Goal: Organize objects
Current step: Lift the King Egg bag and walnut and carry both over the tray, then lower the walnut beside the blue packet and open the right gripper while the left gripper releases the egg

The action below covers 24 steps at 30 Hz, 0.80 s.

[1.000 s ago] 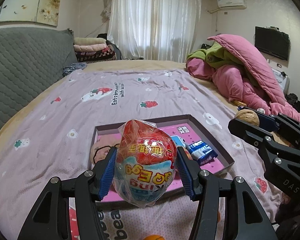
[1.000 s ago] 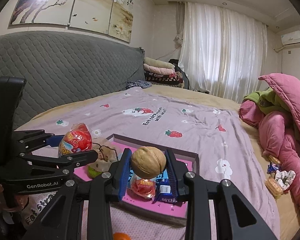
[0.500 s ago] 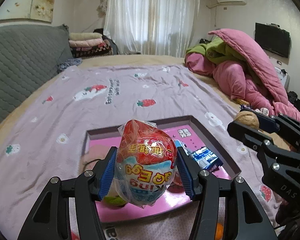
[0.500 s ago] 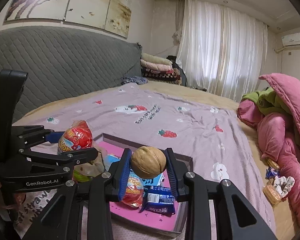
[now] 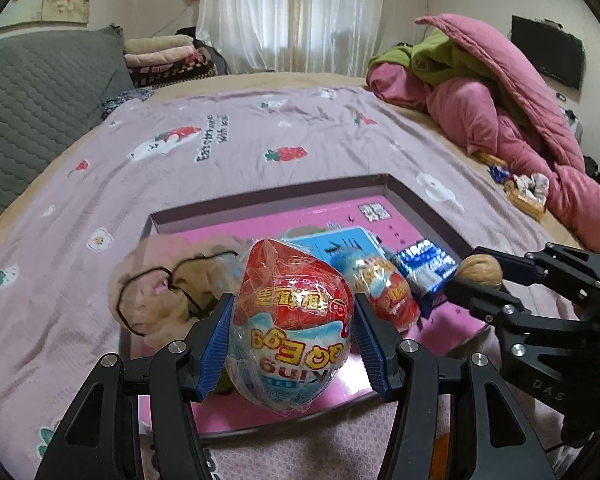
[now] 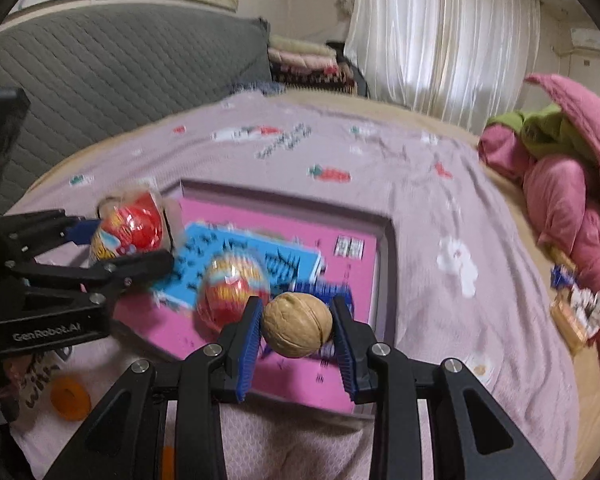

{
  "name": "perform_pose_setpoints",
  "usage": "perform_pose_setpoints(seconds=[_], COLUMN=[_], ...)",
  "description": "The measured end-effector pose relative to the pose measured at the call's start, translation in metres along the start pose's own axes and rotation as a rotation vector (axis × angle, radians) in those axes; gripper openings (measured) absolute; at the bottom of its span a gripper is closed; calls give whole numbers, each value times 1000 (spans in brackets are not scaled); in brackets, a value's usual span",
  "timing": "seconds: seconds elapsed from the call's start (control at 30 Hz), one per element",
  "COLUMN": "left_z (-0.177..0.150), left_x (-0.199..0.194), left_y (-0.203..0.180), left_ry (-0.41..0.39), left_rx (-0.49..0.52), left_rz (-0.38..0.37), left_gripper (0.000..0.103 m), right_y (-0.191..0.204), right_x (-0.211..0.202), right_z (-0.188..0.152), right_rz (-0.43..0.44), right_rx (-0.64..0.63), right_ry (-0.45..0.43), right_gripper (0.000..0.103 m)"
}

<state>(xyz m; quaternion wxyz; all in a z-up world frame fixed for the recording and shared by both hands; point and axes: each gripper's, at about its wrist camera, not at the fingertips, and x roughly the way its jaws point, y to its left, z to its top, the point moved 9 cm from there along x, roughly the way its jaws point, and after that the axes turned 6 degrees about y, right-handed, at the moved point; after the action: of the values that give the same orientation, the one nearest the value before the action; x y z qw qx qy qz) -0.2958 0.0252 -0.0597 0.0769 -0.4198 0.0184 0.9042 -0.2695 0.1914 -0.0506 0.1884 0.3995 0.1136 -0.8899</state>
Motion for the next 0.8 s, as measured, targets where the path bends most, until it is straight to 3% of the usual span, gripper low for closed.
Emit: perform_pose_setpoints(seconds=[0.2, 0.8], left_z=[-9, -22], left_x=[10, 29], left_y=[-11, -12], left_ry=[30, 92], left_rx=[33, 21], left_rz=[-4, -15], left_gripper=[59, 59], right_y=[-8, -7], right_x=[15, 24], right_z=[-11, -15], right_rz=[2, 7], right_rx=[34, 52], right_ry=[58, 93], right_gripper=[35, 35])
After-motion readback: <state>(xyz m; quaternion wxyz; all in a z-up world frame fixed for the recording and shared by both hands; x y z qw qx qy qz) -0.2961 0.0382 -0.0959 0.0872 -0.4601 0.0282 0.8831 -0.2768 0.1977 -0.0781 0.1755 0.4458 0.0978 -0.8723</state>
